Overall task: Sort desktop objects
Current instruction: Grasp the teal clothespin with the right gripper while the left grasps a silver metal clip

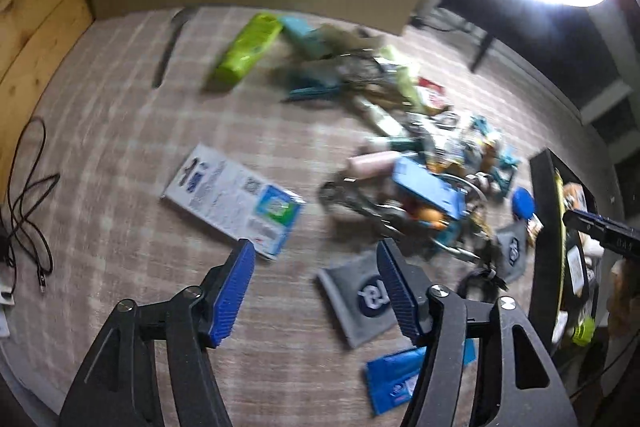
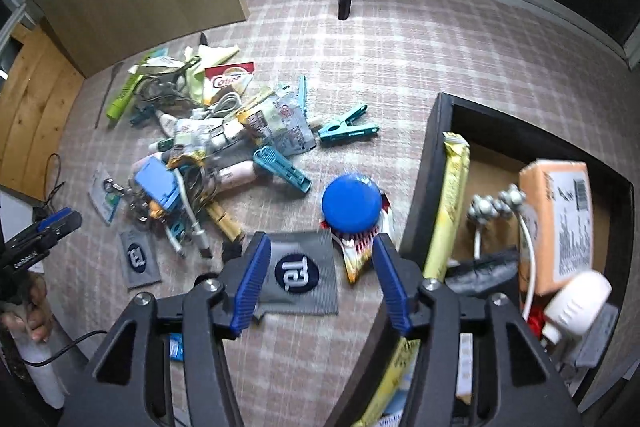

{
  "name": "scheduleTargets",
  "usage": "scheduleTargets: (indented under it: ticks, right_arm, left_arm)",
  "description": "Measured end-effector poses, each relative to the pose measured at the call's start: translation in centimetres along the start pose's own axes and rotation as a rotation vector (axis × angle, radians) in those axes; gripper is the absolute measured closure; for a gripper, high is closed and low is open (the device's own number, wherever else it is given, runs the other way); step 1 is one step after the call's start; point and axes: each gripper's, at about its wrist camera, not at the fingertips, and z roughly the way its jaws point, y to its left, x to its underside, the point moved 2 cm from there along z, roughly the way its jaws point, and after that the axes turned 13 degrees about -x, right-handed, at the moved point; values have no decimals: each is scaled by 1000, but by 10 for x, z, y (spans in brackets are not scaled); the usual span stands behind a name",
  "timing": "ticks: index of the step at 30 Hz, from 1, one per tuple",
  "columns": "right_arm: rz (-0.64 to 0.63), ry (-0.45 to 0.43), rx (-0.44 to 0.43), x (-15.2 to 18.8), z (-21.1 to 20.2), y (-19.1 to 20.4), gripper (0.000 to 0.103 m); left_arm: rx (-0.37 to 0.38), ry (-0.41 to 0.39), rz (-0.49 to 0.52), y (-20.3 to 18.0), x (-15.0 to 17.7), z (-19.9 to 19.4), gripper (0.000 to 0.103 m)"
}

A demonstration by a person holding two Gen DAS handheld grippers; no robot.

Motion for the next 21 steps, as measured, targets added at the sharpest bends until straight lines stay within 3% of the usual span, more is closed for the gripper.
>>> scheduleTargets:
  ticks: [5, 10, 21]
  right_arm:
    - [-12, 10, -17, -15, 17, 6, 51]
    - [-43, 26, -19, -25, 31, 15, 51]
    - [-83, 51, -52, -35, 54, 27, 51]
  left_arm:
    - [-8, 61, -80, 22, -7, 23, 40]
    - [9, 73, -112, 27, -9, 29, 40]
    - [77, 66, -51, -24, -21, 38, 40]
